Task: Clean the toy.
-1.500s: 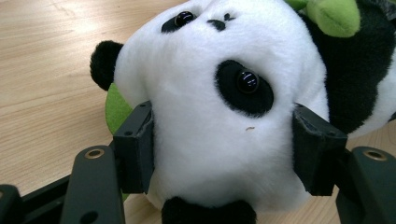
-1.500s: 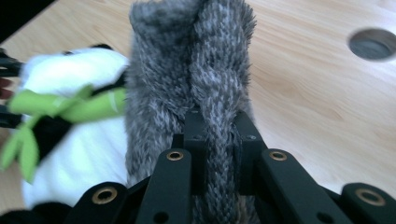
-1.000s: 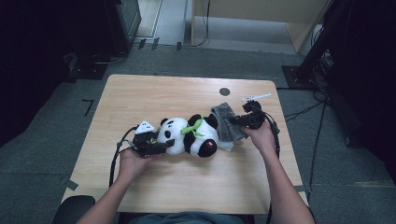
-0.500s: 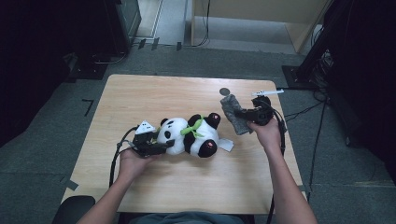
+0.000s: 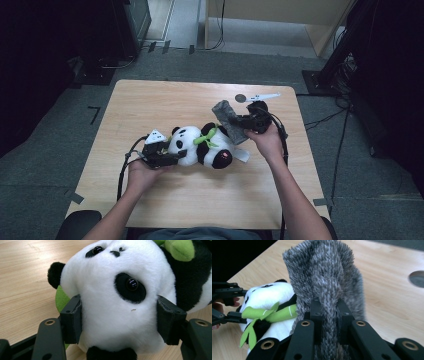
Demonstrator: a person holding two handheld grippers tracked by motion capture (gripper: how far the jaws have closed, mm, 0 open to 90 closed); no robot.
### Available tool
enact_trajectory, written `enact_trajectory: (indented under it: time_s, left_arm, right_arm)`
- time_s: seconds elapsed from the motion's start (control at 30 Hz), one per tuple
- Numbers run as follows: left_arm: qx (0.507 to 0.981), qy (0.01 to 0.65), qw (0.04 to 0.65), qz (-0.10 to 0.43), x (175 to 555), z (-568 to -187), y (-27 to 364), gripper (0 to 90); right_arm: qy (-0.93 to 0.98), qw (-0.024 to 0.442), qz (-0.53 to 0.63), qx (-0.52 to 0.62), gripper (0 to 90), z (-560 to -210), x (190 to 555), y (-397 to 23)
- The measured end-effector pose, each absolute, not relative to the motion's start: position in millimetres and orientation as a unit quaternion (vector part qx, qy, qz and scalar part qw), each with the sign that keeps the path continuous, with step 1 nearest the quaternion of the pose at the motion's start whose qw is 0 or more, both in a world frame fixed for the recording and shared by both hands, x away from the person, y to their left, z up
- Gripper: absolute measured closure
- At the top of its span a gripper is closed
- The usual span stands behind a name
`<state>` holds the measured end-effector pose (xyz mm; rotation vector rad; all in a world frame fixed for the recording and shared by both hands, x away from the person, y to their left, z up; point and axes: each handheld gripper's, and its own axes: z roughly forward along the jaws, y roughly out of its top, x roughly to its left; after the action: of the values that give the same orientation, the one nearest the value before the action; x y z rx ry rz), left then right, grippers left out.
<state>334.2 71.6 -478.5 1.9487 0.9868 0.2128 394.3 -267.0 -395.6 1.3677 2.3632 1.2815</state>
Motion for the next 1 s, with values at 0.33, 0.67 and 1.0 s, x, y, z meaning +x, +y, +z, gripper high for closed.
enact_trajectory:
  time_s: [0.33, 0.67, 1.0]
  left_arm:
    - [0.788, 0.403, 0.458, 0.085, 335, -479, 71, 33.2]
    - [0.787, 0.405, 0.459, 0.083, 335, -479, 71, 33.1]
    - [0.788, 0.406, 0.457, 0.082, 336, -478, 72, 33.1]
  right_arm:
    - [0.791, 0.068, 0.408, 0.450, 80.5, -411, 392, -267]
    - [0.786, 0.055, 0.380, 0.484, 80.6, -423, 390, -288]
    - [0.782, 0.046, 0.353, 0.511, 80.7, -431, 393, -301]
